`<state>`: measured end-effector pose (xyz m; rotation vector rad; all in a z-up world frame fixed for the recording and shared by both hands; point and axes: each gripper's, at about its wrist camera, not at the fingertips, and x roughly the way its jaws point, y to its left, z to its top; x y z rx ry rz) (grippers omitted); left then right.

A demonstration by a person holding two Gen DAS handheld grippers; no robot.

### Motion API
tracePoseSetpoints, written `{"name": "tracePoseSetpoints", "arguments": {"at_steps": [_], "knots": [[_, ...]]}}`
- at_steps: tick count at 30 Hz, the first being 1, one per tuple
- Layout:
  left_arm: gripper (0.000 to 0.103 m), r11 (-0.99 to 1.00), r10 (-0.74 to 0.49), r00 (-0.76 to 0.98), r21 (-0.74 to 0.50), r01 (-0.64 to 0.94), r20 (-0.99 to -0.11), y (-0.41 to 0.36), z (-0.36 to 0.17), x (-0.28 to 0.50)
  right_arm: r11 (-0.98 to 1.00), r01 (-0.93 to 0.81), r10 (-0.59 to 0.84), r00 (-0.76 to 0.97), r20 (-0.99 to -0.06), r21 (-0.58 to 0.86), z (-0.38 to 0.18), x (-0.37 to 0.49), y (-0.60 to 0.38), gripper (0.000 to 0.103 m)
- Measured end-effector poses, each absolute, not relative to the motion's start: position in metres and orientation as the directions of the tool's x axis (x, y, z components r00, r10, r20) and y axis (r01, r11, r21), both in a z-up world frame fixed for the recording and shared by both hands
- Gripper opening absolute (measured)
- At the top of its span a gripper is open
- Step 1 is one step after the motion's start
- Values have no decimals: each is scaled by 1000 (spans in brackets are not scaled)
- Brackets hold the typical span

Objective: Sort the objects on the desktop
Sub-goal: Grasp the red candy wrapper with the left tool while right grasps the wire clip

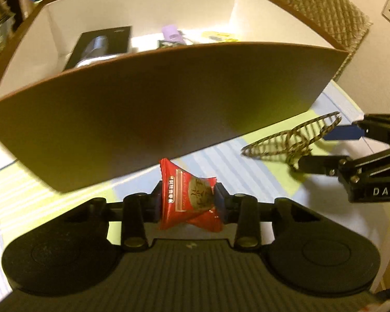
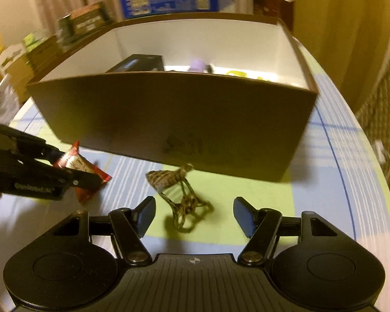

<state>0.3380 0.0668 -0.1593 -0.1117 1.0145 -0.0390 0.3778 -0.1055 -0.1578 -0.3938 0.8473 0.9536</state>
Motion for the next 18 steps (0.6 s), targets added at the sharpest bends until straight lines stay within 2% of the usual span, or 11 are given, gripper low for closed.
{"name": "tracePoseSetpoints", "arguments": {"at_steps": [9,14,18], "knots": [[33,983,-9,502,-99,-153,-865,97,-153,308,387,-921,594,282,-753,-40,-168,373,-88,61],[33,976,16,495,-94,-195,-869,103,-151,294,333,-942,591,244,-769,-43,-178,370,-79,36],[33,972,27,491,-92,-218,-871,102,-150,287,327,-944,579,235,-781,-42,-182,362,-77,25]]}}
